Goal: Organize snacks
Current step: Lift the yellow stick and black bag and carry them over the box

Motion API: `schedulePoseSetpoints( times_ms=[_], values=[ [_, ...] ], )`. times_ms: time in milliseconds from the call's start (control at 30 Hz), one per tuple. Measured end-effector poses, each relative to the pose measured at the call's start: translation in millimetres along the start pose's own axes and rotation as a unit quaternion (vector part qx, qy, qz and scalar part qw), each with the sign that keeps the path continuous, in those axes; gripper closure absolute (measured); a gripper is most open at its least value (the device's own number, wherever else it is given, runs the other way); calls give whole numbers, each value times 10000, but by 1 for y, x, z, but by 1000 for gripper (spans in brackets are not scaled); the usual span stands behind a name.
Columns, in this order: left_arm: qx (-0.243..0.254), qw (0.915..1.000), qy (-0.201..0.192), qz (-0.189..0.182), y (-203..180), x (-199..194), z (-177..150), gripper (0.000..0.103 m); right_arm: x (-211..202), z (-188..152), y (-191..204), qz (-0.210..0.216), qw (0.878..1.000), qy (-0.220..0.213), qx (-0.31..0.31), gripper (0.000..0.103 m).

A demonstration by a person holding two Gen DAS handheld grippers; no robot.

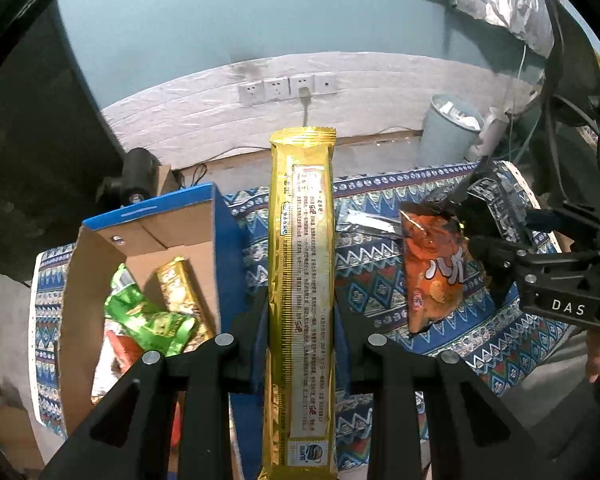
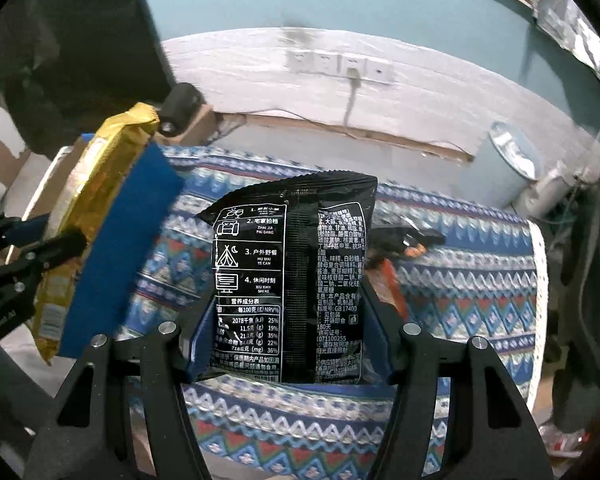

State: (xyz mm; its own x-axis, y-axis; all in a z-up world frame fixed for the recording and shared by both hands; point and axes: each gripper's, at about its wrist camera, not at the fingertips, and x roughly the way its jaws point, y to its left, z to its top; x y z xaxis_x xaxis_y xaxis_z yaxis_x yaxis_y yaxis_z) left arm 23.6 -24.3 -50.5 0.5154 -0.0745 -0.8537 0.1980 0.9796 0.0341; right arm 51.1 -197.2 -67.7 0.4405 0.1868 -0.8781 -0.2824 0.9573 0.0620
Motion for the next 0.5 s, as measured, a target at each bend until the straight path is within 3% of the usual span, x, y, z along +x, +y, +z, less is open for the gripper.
schedulePoseSetpoints(
  times_ms=[500],
  values=[
    [-687,9975,-99,94,76,-17,-17,74,13,42,91,551,9967,-41,-587,40]
  ],
)
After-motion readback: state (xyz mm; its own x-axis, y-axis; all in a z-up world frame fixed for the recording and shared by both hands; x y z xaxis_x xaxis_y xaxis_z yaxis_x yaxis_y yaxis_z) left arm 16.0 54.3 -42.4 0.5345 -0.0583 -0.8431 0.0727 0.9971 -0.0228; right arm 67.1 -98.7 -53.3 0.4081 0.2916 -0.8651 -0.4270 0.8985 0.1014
